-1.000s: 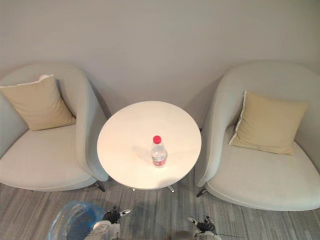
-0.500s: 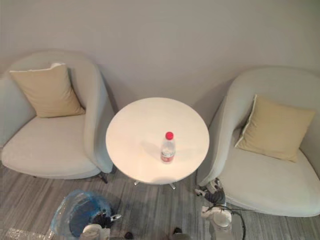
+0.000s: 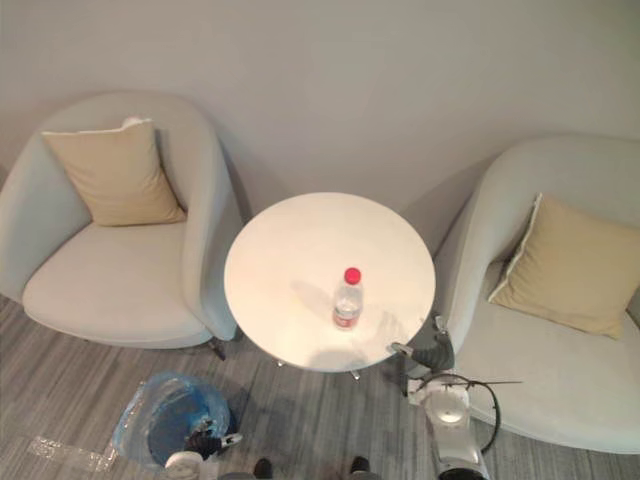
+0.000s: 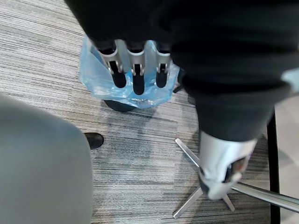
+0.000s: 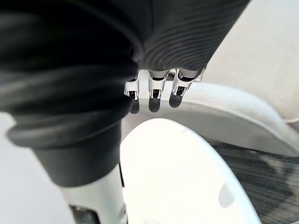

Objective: Gather rubbish on tea table into small bin, then transfer packed bag to large trash can.

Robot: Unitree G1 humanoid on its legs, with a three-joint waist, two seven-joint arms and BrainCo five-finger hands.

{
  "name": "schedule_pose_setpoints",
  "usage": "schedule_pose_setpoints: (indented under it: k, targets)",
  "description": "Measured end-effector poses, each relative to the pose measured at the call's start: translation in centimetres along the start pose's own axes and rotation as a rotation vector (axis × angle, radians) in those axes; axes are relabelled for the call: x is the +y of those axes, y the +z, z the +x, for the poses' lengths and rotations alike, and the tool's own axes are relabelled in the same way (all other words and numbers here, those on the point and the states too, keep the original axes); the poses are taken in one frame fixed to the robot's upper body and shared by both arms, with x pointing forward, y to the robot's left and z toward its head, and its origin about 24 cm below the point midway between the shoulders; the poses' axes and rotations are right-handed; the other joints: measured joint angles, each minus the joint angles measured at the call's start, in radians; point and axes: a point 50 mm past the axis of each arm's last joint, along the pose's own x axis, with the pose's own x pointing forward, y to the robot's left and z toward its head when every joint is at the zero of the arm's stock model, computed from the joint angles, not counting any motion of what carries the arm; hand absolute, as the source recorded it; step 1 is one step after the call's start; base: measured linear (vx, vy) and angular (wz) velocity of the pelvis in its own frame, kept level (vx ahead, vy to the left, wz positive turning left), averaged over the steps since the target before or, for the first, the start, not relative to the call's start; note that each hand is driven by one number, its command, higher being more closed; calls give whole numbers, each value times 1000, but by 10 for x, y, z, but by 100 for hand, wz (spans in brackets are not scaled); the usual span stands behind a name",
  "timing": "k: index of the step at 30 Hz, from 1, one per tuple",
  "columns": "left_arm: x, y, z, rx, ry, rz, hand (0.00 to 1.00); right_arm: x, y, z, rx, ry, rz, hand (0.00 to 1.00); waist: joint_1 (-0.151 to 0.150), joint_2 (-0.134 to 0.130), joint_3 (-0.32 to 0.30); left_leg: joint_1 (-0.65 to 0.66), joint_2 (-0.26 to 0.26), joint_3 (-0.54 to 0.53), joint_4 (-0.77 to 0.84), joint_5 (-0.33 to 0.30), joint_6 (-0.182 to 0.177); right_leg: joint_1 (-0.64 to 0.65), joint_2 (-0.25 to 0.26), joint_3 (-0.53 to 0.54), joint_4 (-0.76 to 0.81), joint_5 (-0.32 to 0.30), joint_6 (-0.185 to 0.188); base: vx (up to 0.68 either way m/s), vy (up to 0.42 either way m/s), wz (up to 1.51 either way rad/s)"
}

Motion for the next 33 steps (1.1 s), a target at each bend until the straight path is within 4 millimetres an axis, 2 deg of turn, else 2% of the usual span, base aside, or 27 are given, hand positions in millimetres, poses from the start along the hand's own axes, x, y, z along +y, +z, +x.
schedule_pose_setpoints:
  k: [3,15,20,28,29,33]
  targets:
    - [0,0,0,-3,0,0,0,5,7,4,-25,20,-1,0,2,2,1,-6,-2,-16,1,0,0,10,1,-17,-11,0,0,13,-4,18]
    - [-6,14,1,-53,-15,22,0,29,30,20,-71,69,104,0,12,41,61,-43,-7,-62,2,11,9,0,0,-55,-14,0,-1,-16,-2,10]
    - [-8,22,2,-85,-20,11,0,29,35,25,-74,41,145,0,29,52,87,-63,-9,-89,4,17,9,-6,0,-78,-14,-1,-2,-10,0,13]
    - [-10,32,2,-127,-11,0,0,35,67,42,-151,27,206,0,53,58,114,-98,-12,-112,7,25,8,-29,-1,-98,-9,-2,-4,-14,5,10]
    - [-11,32,2,-130,-11,-7,0,37,70,46,-152,27,209,100,54,59,115,-108,-13,-113,11,26,8,-36,-1,-99,-7,-2,-4,-6,10,5]
    - [-13,40,2,-152,-18,-10,0,39,86,53,-189,30,222,100,57,71,151,-113,-15,-132,27,26,8,-34,-3,-105,10,-8,-12,-22,11,11]
